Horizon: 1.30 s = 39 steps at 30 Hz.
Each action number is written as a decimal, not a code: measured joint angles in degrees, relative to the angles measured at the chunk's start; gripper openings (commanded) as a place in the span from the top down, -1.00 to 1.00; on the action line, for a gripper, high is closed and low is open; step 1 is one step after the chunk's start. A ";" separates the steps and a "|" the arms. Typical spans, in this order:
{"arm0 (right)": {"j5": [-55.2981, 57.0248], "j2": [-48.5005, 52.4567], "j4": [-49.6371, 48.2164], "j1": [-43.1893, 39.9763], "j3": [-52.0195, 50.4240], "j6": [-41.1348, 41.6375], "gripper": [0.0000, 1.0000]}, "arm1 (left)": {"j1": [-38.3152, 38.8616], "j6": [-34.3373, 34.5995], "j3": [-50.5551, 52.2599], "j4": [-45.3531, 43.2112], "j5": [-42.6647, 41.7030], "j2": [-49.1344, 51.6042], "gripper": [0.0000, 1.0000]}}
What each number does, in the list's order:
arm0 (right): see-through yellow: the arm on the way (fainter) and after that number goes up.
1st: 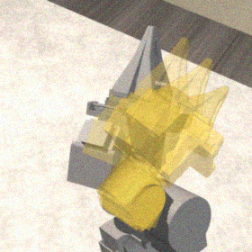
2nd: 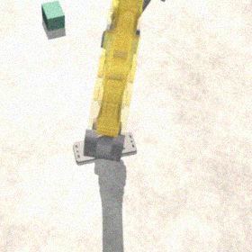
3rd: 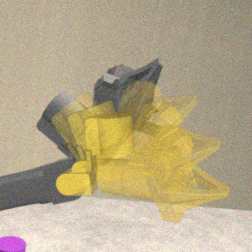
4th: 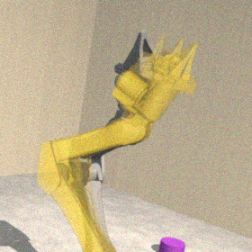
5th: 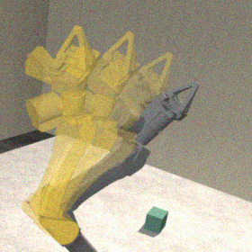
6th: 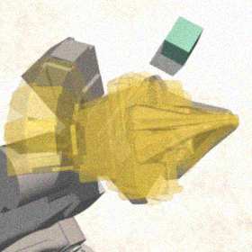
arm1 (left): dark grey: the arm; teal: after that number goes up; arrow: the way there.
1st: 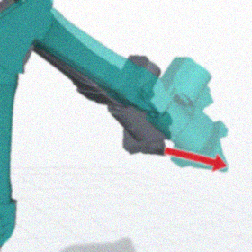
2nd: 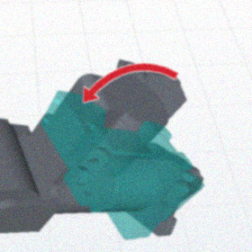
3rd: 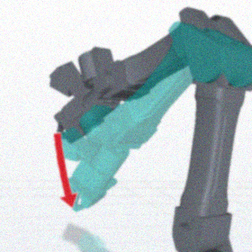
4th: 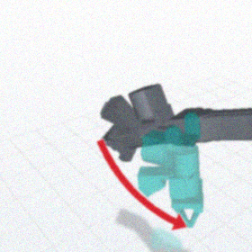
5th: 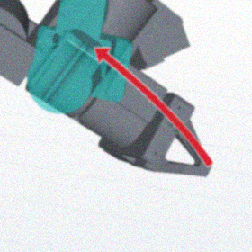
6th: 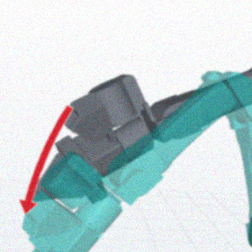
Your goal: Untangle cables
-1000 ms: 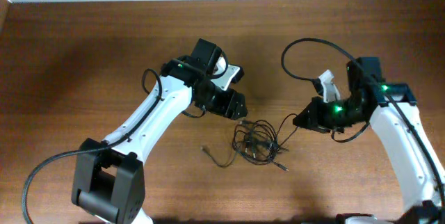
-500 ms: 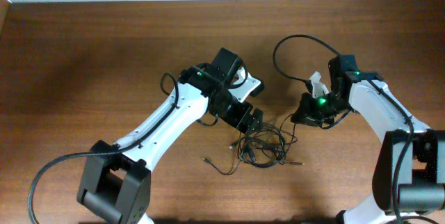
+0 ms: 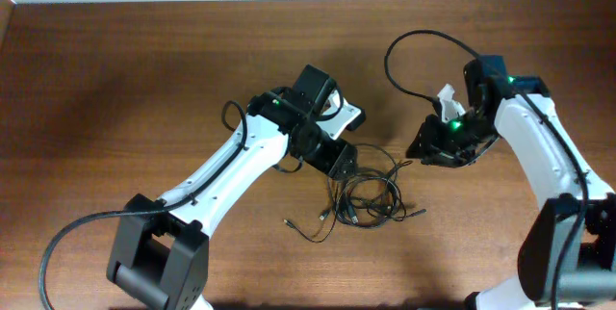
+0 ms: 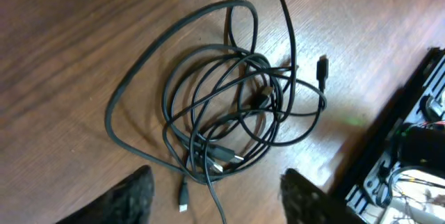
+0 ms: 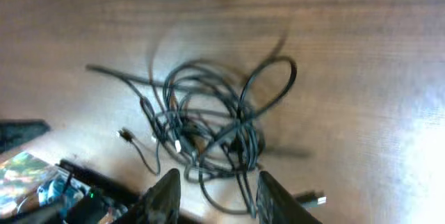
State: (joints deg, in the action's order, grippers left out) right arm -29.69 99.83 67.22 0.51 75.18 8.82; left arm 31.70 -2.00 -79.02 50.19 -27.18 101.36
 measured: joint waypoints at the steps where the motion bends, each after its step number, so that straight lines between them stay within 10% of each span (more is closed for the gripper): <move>1: -0.15 -0.02 1.16 0.00 -0.09 0.22 0.37 | 0.00 0.20 0.02 -1.20 0.02 0.00 0.11; 13: -1.09 -0.07 -6.10 5.60 -13.55 13.84 0.56 | 0.70 2.01 0.09 -8.22 0.24 10.67 -0.12; 19: -1.22 -0.07 -8.96 10.23 -13.60 15.06 0.49 | 0.70 1.42 0.13 -8.46 3.69 16.09 1.00; 29: -1.22 -0.07 -13.84 13.64 -13.62 17.18 0.41 | -0.76 2.56 0.17 -6.95 10.34 16.28 1.00; 39: -8.39 -0.07 -21.97 13.64 -13.70 18.01 0.18 | -20.96 5.09 0.17 -1.73 2.47 16.28 1.00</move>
State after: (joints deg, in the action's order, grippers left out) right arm -38.09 99.77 45.25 14.15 61.47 26.83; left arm 10.74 3.09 -78.85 48.47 -24.71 117.64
